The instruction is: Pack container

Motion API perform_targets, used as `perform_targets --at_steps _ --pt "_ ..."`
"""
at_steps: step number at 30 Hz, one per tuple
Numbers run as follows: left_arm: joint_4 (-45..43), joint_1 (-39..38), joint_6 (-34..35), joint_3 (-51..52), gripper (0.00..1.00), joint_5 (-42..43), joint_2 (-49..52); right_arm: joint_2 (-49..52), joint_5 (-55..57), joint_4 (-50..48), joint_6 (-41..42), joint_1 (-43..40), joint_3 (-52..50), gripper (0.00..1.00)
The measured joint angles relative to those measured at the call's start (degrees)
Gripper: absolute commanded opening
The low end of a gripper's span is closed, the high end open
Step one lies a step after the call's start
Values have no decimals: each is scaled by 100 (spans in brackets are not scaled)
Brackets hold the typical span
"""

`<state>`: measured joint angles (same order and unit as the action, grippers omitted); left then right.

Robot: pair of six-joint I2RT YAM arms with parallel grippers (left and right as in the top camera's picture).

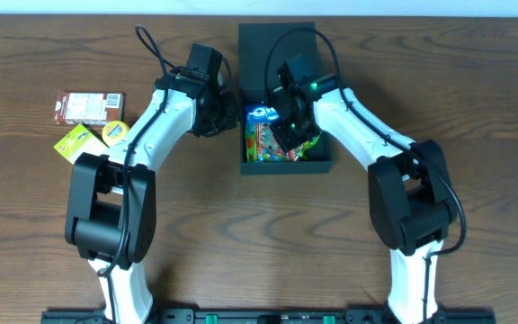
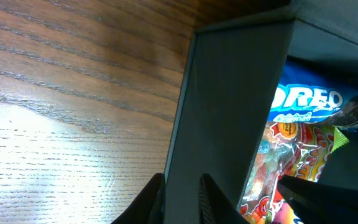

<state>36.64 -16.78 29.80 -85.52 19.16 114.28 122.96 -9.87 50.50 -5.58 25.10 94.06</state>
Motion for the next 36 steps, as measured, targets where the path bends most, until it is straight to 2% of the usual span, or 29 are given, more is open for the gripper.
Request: perform_targets --at_steps 12,24,34,36 --pt "-2 0 0 0 18 0 0 -326 -48 1029 -234 -153 256 1" --pt "0 0 0 0 18 2 0 -341 256 -223 -372 -153 -872 1" --pt "0 0 0 0 18 2 0 -485 826 -295 -214 -153 -1093 1" --pt "0 0 2 0 11 2 0 -485 817 -273 -186 -153 -1082 1"
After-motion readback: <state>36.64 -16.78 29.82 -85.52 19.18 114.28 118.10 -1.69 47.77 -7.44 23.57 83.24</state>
